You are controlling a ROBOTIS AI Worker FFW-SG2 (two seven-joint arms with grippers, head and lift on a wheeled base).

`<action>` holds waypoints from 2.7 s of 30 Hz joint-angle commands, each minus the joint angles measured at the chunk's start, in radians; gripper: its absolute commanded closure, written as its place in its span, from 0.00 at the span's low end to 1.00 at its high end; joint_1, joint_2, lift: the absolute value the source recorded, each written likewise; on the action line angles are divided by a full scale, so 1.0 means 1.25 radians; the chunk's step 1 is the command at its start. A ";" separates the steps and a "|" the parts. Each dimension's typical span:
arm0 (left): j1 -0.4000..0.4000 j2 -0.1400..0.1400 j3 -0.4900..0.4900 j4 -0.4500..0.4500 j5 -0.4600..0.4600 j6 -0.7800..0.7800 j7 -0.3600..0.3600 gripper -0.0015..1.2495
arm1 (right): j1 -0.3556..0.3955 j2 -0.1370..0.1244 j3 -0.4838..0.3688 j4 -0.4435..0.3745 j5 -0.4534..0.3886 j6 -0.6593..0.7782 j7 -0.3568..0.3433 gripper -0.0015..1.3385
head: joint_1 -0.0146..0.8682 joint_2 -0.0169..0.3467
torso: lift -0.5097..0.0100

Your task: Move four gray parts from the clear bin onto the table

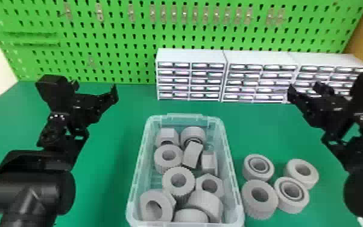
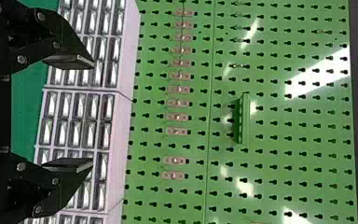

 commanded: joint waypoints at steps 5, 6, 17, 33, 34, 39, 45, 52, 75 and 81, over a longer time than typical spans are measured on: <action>-0.001 -0.002 0.001 0.000 0.000 0.000 0.000 0.10 | -0.001 0.000 0.001 0.001 -0.002 0.000 0.000 0.39 | 0.78 0.14 | 0.89; -0.001 -0.002 0.001 0.001 0.000 0.000 0.000 0.10 | -0.001 0.001 0.001 0.000 -0.002 0.000 0.000 0.39 | 0.78 0.14 | 0.89; -0.001 -0.006 -0.001 0.000 -0.001 0.000 0.000 0.10 | -0.003 0.004 0.001 0.005 -0.002 0.000 0.000 0.39 | 0.78 0.14 | 0.89; -0.001 -0.007 -0.003 0.000 -0.001 0.000 0.000 0.10 | -0.006 0.005 0.003 0.009 -0.005 0.000 0.000 0.38 | 0.78 0.14 | 0.89; -0.001 -0.007 -0.002 0.000 -0.001 0.000 0.000 0.10 | -0.006 0.005 0.002 0.009 -0.005 0.000 0.000 0.38 | 0.78 0.14 | 0.89; -0.003 -0.007 -0.005 0.000 -0.001 0.000 0.000 0.10 | -0.007 0.005 0.003 0.009 -0.005 0.000 0.000 0.38 | 0.78 0.14 | 0.89; -0.003 -0.007 -0.005 0.001 -0.001 0.000 0.000 0.10 | -0.007 0.006 0.002 0.010 -0.006 0.000 0.000 0.38 | 0.78 0.14 | 0.89; -0.003 -0.007 -0.007 0.001 -0.001 0.000 0.000 0.10 | -0.009 0.006 0.002 0.010 -0.009 0.000 0.000 0.38 | 0.78 0.14 | 0.89; 0.001 -0.006 -0.005 0.000 -0.004 0.000 0.000 0.10 | -0.007 0.000 -0.002 0.010 -0.018 0.000 0.000 0.38 | 0.78 0.14 | 0.89; 0.001 -0.006 -0.005 0.000 -0.010 0.000 0.000 0.10 | -0.010 0.000 -0.002 0.011 -0.020 0.000 0.000 0.38 | 0.78 0.14 | 0.89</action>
